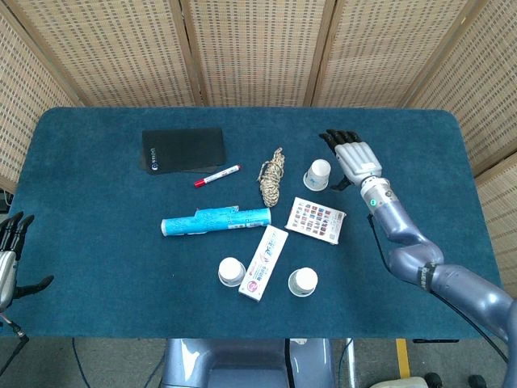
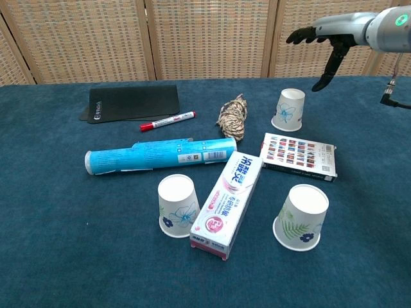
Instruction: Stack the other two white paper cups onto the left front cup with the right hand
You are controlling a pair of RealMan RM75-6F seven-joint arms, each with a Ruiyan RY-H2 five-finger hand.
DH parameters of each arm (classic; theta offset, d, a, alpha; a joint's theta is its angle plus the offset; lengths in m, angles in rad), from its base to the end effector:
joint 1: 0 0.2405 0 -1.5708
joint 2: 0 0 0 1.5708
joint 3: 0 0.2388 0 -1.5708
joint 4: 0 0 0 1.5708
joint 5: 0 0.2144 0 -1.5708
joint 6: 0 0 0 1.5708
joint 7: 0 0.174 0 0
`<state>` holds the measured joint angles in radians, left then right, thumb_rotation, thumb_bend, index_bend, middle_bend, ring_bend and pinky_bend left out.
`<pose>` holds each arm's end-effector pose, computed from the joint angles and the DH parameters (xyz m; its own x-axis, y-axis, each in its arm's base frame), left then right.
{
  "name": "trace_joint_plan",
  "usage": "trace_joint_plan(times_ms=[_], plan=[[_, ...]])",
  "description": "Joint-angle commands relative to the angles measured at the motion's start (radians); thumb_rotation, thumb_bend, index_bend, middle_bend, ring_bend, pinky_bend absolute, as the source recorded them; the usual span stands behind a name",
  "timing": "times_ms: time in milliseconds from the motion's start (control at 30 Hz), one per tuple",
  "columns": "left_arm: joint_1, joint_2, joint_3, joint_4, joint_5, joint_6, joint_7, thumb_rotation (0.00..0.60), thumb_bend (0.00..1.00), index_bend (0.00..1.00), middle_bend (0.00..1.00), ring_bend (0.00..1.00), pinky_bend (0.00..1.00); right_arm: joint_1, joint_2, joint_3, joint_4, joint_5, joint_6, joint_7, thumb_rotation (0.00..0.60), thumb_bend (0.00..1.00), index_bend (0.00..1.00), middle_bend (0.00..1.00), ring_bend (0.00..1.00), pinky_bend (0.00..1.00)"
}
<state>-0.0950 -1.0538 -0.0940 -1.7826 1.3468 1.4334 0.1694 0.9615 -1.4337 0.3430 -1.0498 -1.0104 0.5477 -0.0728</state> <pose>-0.2880 0.2182 0.1574 0.4326 0.0352 0.9009 0.8946 0.1075 -0.4337 -0.1414 -0.4998 0.0578 0.4308 -0.2541 0.8659 -0.8972 -0.2238 0.3806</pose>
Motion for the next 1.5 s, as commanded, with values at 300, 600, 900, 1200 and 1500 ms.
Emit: trace_joint_plan(times_ms=[300, 600, 900, 1200, 1500], plan=[[-0.011, -0.01, -0.019, 0.003, -0.066, -0.013, 0.033, 0.6, 0.0, 0.0, 0.0, 0.0, 0.0, 0.14, -0.278, -0.015, 0.448, 0.074, -0.189, 0.057, 0.6, 0.2, 0.17, 0.25, 0.19, 0.18], [-0.016, -0.016, -0.02, 0.006, -0.08, -0.015, 0.045, 0.6, 0.0, 0.0, 0.0, 0.0, 0.0, 0.176, -0.392, -0.002, 0.624, 0.029, -0.23, 0.146, 0.6, 0.35, 0.28, 0.33, 0.28, 0.28], [-0.021, -0.019, -0.02, 0.013, -0.094, -0.021, 0.047, 0.6, 0.0, 0.0, 0.0, 0.0, 0.0, 0.178, -0.438, -0.005, 0.701, -0.028, -0.212, 0.204, 0.6, 0.53, 0.41, 0.46, 0.43, 0.51], [-0.016, -0.003, -0.004, -0.001, -0.056, -0.013, 0.023, 0.6, 0.0, 0.0, 0.0, 0.0, 0.0, 0.119, -0.266, -0.038, 0.371, -0.18, -0.013, 0.281, 0.6, 0.57, 0.42, 0.46, 0.44, 0.52], [-0.009, 0.021, 0.021, -0.014, 0.001, -0.011, -0.022, 0.6, 0.0, 0.0, 0.0, 0.0, 0.0, 0.005, 0.077, -0.04, -0.343, -0.259, 0.213, 0.142, 0.6, 0.57, 0.42, 0.46, 0.44, 0.52]])
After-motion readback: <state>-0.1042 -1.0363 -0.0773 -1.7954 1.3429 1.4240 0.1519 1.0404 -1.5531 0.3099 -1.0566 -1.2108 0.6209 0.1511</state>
